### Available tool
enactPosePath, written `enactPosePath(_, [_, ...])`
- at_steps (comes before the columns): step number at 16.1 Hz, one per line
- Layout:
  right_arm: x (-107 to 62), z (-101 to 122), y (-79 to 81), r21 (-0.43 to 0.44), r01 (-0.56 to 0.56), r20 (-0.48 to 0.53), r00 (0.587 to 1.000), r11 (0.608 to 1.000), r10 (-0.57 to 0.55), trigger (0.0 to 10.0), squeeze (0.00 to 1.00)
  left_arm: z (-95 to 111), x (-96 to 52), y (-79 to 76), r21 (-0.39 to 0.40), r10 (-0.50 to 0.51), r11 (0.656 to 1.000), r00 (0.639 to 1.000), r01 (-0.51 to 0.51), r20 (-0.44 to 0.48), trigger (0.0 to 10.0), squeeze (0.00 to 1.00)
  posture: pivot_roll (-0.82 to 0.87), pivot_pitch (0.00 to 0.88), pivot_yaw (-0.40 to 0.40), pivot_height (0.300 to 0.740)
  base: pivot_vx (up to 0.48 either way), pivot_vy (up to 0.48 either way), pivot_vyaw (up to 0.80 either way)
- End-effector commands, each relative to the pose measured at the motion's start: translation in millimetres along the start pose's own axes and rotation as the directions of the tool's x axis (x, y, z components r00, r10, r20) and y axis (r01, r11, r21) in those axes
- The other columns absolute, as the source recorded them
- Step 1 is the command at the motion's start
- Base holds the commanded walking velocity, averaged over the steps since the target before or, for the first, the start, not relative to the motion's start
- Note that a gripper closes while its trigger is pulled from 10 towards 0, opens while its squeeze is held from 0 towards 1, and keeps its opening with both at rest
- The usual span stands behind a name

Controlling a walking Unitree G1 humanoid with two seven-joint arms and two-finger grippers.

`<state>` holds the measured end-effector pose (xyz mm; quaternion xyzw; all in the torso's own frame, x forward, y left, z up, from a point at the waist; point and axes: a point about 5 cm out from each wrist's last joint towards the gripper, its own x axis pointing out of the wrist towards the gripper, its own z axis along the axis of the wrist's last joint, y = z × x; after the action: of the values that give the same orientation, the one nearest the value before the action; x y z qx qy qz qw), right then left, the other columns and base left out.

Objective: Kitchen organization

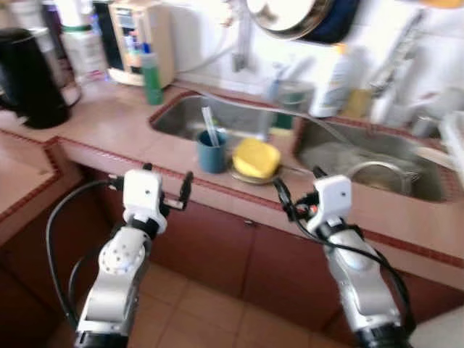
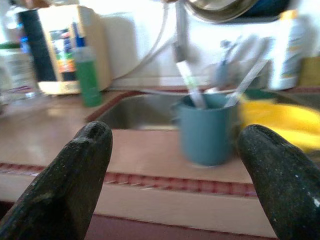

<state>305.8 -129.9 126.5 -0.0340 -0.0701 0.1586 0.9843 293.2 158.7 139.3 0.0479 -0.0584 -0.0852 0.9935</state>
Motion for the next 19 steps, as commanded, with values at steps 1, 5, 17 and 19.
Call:
enactPosePath(1, [0.7, 1.9, -2.8, -0.002, 0.008, 0.000, 1.000, 1.000, -0.008, 10.0, 0.00, 3.1, 2.3, 0.5, -0.003, 0.000, 1.000, 1.000, 0.000, 0.011, 10.0, 0.00, -0.03, 0.001, -0.024, 0.740, 0.345, 0.000, -0.74])
enactPosePath(5, [1.2, 1.4, -3.6, -0.006, 0.010, -0.003, 1.000, 1.000, -0.010, 10.0, 0.00, 3.3, 2.6, 0.8, -0.003, 0.003, 1.000, 1.000, -0.003, 0.012, 10.0, 0.00, -0.03, 0.002, -0.024, 0.740, 0.350, 0.000, -0.74])
enactPosePath(17, [2.1, 4.3, -2.9, -0.011, -0.004, 0.020, 1.000, 1.000, 0.004, 10.0, 0.00, 23.2, -1.4, -0.5, -0.073, -0.039, 0.996, 0.990, 0.049, 0.138, 10.0, 0.00, -0.04, 0.020, -0.024, 0.740, 0.056, 0.000, -0.06])
enactPosePath(19, [3.4, 5.3, -3.6, -0.014, -0.004, 0.022, 1.000, 1.000, 0.005, 10.0, 0.00, 29.7, 0.5, -6.0, -0.036, -0.093, 0.994, 0.983, 0.100, 0.161, 10.0, 0.00, -0.04, 0.023, -0.023, 0.740, 0.000, 0.000, 0.00])
